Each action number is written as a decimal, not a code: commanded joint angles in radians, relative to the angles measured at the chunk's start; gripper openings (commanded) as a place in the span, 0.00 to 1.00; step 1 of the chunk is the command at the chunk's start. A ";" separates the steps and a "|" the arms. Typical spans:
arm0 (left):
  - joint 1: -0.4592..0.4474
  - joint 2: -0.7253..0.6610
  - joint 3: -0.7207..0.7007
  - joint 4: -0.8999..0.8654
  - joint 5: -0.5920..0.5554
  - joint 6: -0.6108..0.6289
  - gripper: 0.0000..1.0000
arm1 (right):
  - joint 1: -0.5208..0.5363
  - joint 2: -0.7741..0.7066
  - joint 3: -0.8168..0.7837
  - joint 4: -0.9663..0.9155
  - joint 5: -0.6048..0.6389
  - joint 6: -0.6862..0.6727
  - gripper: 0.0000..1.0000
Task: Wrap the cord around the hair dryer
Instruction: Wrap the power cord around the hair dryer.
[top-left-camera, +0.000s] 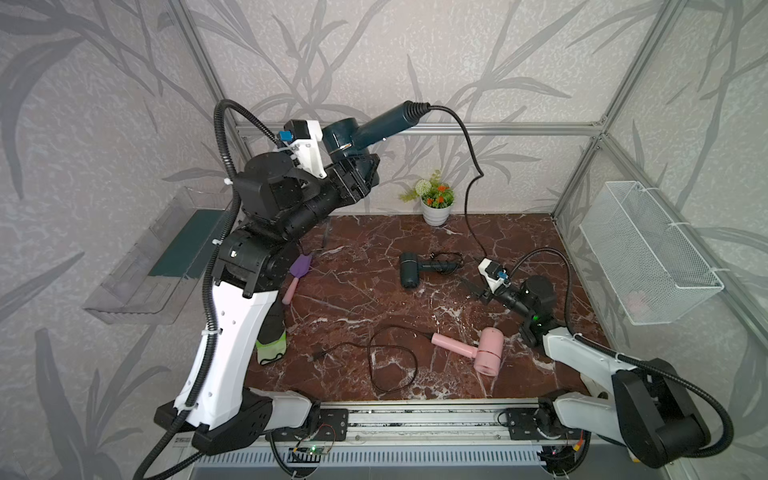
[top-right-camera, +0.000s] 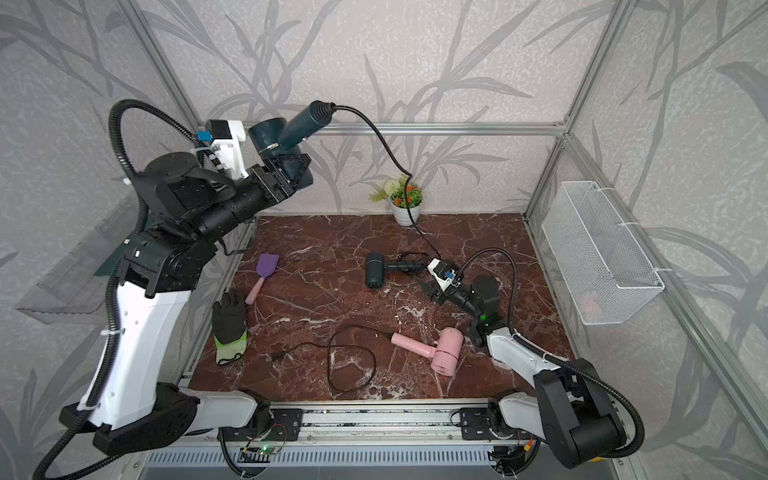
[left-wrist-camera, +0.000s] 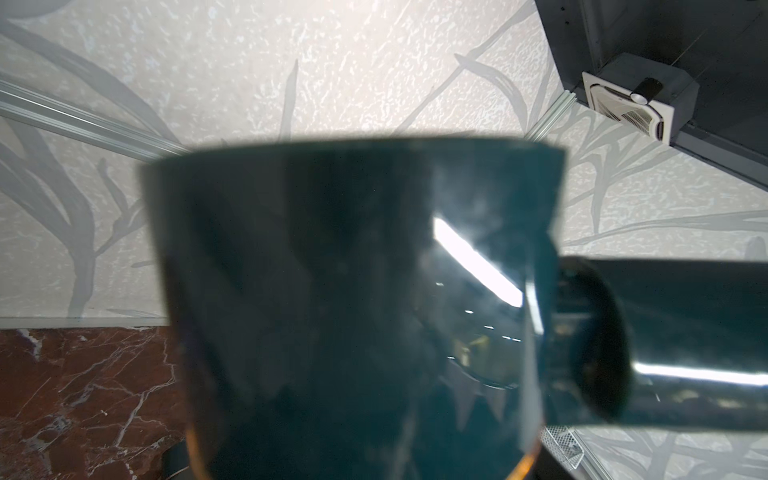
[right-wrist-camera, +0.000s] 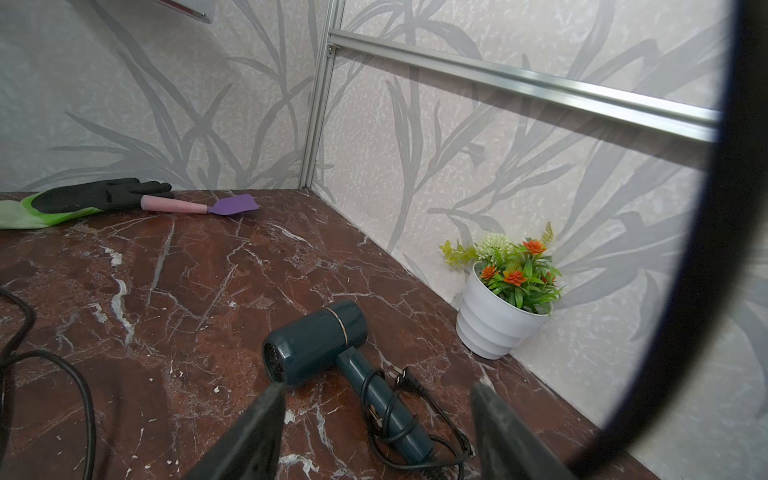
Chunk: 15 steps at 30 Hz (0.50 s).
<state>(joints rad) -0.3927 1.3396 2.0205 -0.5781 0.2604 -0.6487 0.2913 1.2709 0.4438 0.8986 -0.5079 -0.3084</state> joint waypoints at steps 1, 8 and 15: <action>-0.002 -0.019 0.022 -0.001 0.023 -0.017 0.00 | 0.008 0.071 0.023 0.154 -0.001 -0.016 0.72; -0.002 -0.018 0.044 -0.048 -0.027 0.007 0.00 | 0.064 -0.007 -0.026 0.136 -0.070 0.006 0.71; 0.000 0.016 0.047 -0.058 -0.080 0.029 0.00 | 0.187 -0.303 -0.036 -0.300 -0.054 -0.074 0.71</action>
<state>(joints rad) -0.3927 1.3460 2.0289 -0.6765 0.2108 -0.6380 0.4606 1.0519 0.4122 0.7757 -0.5594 -0.3481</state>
